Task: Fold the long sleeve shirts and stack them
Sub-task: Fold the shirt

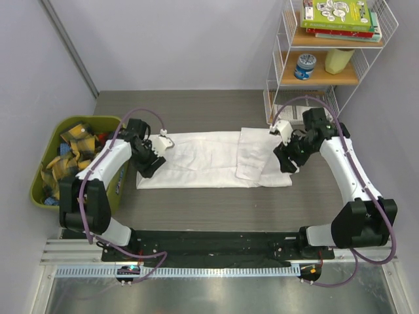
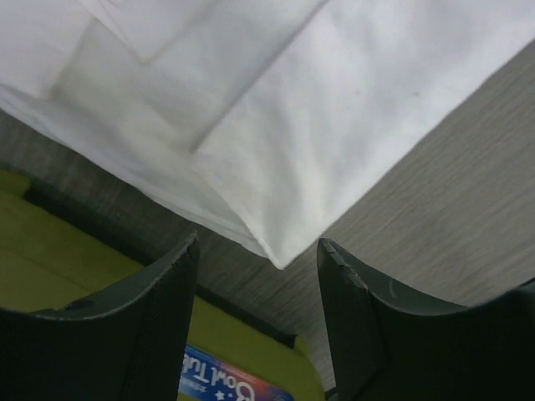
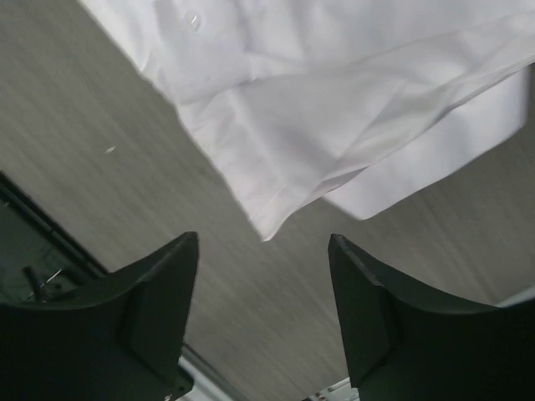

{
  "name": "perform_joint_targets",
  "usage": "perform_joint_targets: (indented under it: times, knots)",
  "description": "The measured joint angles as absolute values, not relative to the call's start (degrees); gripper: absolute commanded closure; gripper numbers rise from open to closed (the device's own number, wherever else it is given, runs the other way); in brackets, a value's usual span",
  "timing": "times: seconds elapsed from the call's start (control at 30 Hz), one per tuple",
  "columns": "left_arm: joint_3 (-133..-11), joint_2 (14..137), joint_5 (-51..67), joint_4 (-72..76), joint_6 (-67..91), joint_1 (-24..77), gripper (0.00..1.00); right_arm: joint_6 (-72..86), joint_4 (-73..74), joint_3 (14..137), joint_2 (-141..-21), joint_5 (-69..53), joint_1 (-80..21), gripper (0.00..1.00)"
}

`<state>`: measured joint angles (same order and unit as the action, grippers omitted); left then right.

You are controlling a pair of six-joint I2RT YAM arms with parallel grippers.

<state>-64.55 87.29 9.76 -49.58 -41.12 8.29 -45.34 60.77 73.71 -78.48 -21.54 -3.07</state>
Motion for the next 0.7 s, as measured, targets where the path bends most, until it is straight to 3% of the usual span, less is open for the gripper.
perform_joint_targets:
  times: [0.17, 0.43, 0.53, 0.57, 0.6, 0.67, 0.7]
  knots:
    - [-59.27, 86.83, 10.07, -51.05, -41.19, 8.29, 0.39, -46.11, 63.96, 65.63, -80.12, -22.92, -0.08, 0.40]
    - [-57.23, 88.03, 8.56, -50.17, -42.11, 8.29, 0.35, -46.13, 63.07, 65.21, -91.88, -26.17, 6.68, 0.45]
    - [-57.08, 89.36, 8.29, -49.56, -42.74, 8.29, 0.35, -46.30, 62.92, 65.21, -94.50, -28.23, 6.83, 0.62]
    - [-56.99, 89.84, 8.12, -49.41, -43.11, 8.29, 0.35, -46.17, 62.83, 65.21, -95.33, -29.08, 6.83, 0.77]
    - [-56.82, 90.30, 7.97, -49.21, -43.70, 8.29, 0.36, -46.26, 62.76, 65.25, -95.88, -29.56, 6.83, 0.84]
    - [-56.36, 91.11, 7.55, -48.75, -44.47, 8.29, 0.38, -46.11, 62.74, 65.47, -97.34, -30.15, 6.83, 0.97]
    - [-55.96, 91.61, 7.22, -48.51, -45.39, 8.29, 0.43, -45.93, 62.72, 65.71, -98.26, -30.04, 6.81, 0.99]
